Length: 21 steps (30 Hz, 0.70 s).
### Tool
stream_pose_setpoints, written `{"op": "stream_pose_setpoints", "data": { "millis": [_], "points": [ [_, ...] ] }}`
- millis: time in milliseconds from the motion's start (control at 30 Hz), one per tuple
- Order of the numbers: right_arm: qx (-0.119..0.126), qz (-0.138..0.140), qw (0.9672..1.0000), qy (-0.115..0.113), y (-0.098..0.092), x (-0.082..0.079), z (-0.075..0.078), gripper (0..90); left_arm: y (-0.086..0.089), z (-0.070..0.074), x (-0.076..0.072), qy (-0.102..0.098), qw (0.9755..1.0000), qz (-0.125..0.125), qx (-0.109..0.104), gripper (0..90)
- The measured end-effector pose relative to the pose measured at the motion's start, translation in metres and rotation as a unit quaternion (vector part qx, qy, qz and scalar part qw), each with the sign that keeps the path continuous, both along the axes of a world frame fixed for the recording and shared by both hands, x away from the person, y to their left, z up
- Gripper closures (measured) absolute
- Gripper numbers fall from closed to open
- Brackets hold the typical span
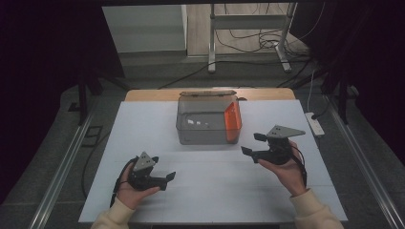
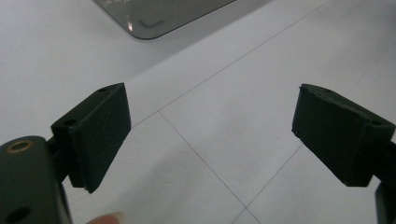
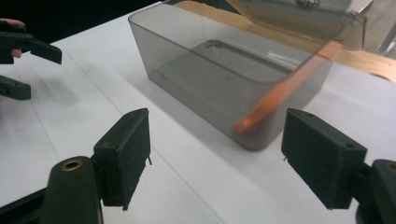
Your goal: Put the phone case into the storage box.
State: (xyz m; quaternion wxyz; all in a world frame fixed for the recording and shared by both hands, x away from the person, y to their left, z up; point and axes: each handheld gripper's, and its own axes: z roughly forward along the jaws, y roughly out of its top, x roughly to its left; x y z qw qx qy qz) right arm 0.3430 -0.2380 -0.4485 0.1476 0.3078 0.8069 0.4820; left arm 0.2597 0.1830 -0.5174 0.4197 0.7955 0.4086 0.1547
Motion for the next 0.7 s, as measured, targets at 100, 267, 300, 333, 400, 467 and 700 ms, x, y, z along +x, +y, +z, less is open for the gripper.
{"op": "stream_pose_setpoints", "data": {
  "millis": [100, 267, 300, 333, 400, 467, 700],
  "points": [
    [0.004, -0.004, 1.0, 0.0, -0.007, -0.005, -0.003, 23.3, 0.001, 0.0, 0.0, -0.001, 1.0, 0.0, -0.001, 11.9],
    [0.013, -0.012, 0.9998, -0.007, -0.019, -0.018, -0.013, 23.9, 0.0, 0.0, 0.0, -0.001, 1.0, -0.003, 0.0, 11.9],
    [0.01, -0.015, 0.9998, -0.003, -0.021, -0.02, -0.015, 23.9, 0.001, 0.0, -0.001, 0.0, 1.0, -0.004, 0.0, 11.9],
    [0.008, -0.017, 0.9998, 0.0, -0.024, -0.023, -0.018, 23.7, 0.001, 0.0, -0.001, 0.0, 1.0, -0.003, 0.0, 11.9],
    [0.006, -0.024, 0.9997, 0.001, -0.03, -0.028, -0.024, 23.4, 0.001, -0.001, -0.001, 0.0, 1.0, -0.003, 0.001, 11.9],
    [0.005, -0.031, 0.9995, 0.003, -0.038, -0.033, -0.03, 22.6, 0.001, -0.001, 0.0, 0.001, 1.0, -0.003, 0.001, 11.8],
    [0.007, -0.057, 0.9983, 0.009, -0.063, -0.05, -0.039, 22.8, 0.0, -0.002, 0.0, 0.003, 1.0, -0.004, 0.001, 11.8]
  ]
}}
